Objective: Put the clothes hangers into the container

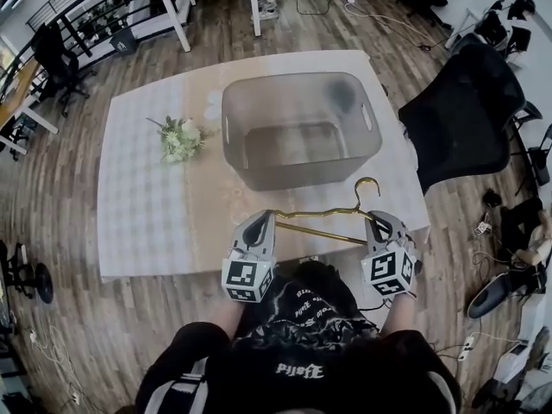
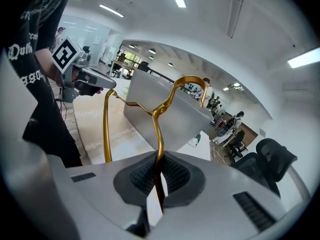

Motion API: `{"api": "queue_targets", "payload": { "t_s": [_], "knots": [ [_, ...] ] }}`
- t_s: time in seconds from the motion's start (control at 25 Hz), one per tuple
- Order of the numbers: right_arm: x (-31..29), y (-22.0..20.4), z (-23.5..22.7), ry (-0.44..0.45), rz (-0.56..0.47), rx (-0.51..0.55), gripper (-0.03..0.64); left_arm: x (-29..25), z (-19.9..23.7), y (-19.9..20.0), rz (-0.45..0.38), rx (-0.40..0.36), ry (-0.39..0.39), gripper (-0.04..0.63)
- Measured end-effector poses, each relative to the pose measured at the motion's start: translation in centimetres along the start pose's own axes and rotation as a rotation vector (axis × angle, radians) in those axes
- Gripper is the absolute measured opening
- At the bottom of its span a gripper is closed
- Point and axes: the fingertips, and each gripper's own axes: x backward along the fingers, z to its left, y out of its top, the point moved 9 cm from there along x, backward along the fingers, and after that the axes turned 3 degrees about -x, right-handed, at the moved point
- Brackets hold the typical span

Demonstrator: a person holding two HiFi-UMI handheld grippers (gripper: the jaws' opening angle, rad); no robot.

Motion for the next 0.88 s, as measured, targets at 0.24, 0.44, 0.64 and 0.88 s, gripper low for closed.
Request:
{"api": "queue_targets", "payload": {
  "t_s": [0.24, 0.44, 0.64, 0.88],
  "knots": [
    [0.6, 1.0, -3.7, 0.051, 0.028, 0.086, 0.009, -1.5, 0.0, -0.1, 0.004, 0.018, 0.008, 0.020],
    [1.8, 2.2, -7.4, -0.023, 0.053, 0.154, 0.009, -2.2, -0.3, 0.2, 0.002, -0.022, 0.028, 0.020],
    [2.8, 3.8, -11.7, -0.059, -0.017, 0.153, 0.009, -2.8, -0.1, -0.2, 0.008, -0.014, 0.035, 0.020],
    [3.0, 7.3, -16.5, -0.153, -0.042, 0.218, 0.009, -3.6, 0.0, 0.0, 0.038, -0.012, 0.038, 0.020]
  ]
}}
